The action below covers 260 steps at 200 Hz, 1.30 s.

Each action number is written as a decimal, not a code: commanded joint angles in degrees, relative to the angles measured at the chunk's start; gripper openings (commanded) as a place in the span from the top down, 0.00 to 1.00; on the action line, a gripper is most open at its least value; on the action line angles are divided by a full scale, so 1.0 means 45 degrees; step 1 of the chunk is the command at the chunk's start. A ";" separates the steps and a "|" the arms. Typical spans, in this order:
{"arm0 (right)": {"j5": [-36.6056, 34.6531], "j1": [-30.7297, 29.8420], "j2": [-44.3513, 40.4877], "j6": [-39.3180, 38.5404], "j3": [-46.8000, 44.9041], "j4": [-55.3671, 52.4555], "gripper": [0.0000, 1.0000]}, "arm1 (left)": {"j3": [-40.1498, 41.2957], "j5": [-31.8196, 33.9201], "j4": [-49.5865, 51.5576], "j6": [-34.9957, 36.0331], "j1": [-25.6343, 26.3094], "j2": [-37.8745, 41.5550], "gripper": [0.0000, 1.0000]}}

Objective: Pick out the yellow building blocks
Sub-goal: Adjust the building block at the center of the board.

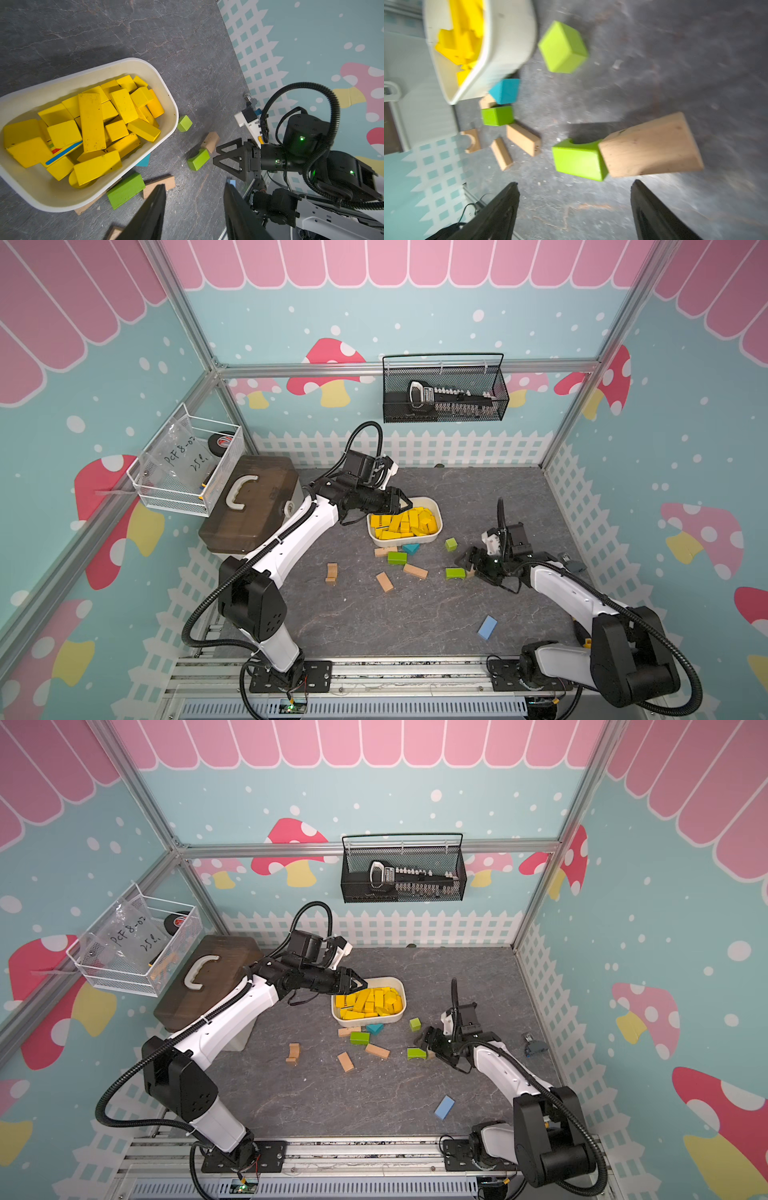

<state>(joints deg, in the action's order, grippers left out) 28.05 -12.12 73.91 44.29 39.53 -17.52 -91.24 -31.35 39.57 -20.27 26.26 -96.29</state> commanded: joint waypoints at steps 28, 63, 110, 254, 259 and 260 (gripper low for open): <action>-0.2223 -0.0076 -0.0583 -0.1072 0.1883 -0.3958 0.16 | 0.0242 0.0053 -0.0239 0.0035 -0.0138 0.0382 0.51; -0.2948 -0.0090 -0.1898 -0.0391 0.1485 -0.7798 0.16 | 0.0249 0.0034 -0.0239 0.0003 -0.0136 0.0248 0.50; -0.0531 -0.0254 -0.3436 0.0604 -0.0263 -0.9492 0.30 | 0.0268 0.0101 -0.0239 -0.0003 -0.0133 0.0132 0.51; 0.0198 -0.1506 0.0291 -0.0815 -0.0807 -0.4939 0.28 | 0.0579 0.0753 -0.0492 0.0291 -0.0152 0.0200 0.50; 0.0219 -0.1723 0.0540 -0.0893 -0.0377 -0.4687 0.28 | 0.0712 0.0775 -0.0680 0.0270 -0.0171 0.0254 0.50; 0.0225 -0.1790 0.0593 -0.0905 -0.0255 -0.4645 0.28 | 0.0738 0.0776 -0.0723 0.0269 -0.0171 0.0269 0.50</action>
<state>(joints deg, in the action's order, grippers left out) 28.99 -16.82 72.14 43.48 31.77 -49.89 -90.19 -29.28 38.74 -20.14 25.96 -96.18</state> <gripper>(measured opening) 0.719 0.497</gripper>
